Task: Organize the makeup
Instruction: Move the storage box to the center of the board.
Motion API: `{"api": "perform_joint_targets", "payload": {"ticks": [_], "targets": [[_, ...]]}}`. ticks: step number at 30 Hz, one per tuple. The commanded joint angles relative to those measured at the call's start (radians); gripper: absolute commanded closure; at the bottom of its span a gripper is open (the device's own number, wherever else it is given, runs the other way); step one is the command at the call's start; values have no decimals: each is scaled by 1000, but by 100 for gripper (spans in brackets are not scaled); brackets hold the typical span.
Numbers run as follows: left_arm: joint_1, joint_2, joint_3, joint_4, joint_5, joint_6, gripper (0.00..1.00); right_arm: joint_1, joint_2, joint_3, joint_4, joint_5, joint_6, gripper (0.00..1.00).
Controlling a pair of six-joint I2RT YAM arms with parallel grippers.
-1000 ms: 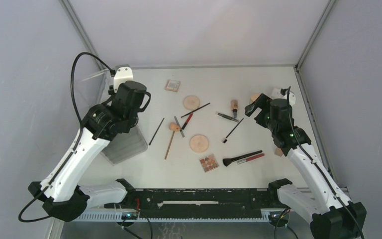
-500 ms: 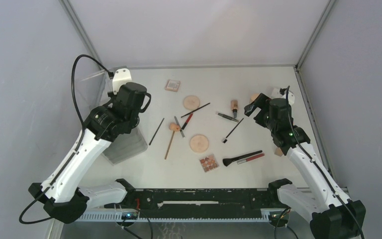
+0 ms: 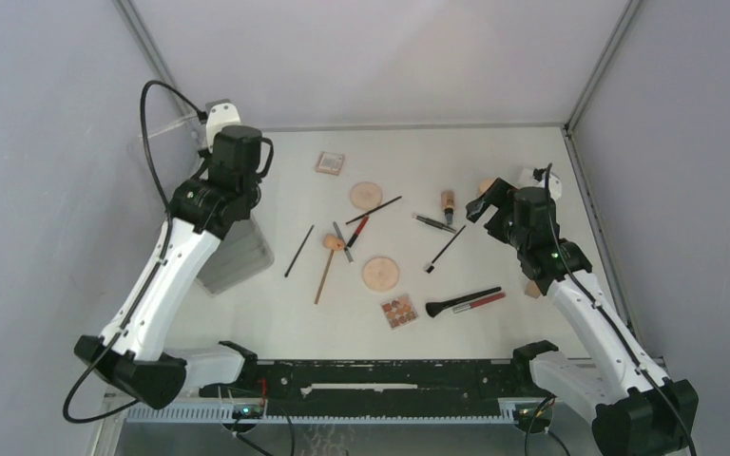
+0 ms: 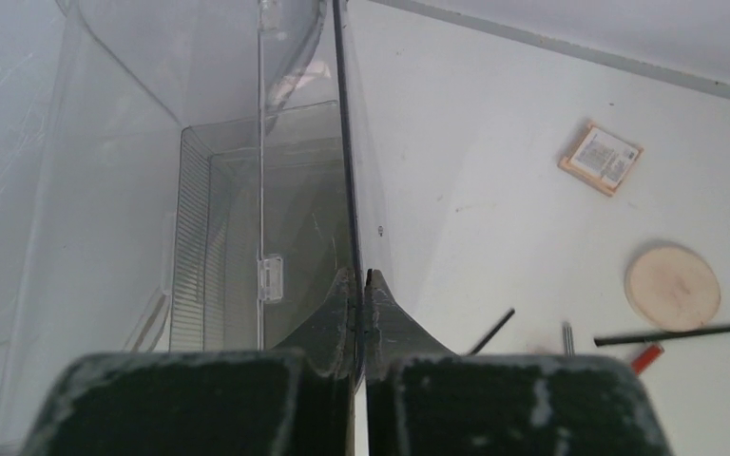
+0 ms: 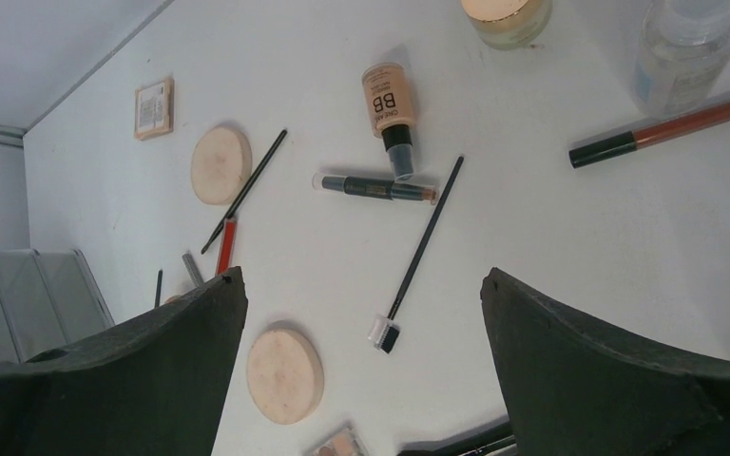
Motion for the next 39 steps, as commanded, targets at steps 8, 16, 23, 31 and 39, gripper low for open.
{"api": "perform_joint_targets", "payload": {"ticks": [8, 16, 23, 31, 39], "targets": [[39, 286, 313, 125, 239, 75, 90, -17, -62, 26, -13, 20, -31, 1], [40, 349, 571, 120, 618, 151, 53, -23, -97, 24, -61, 52, -48, 1], [39, 183, 501, -3, 680, 356, 7, -24, -88, 11, -40, 40, -59, 1], [48, 10, 220, -3, 503, 515, 23, -25, -35, 3, 29, -27, -56, 1], [49, 17, 139, -75, 506, 466, 30, -26, -54, 4, 18, -15, -64, 1]]}}
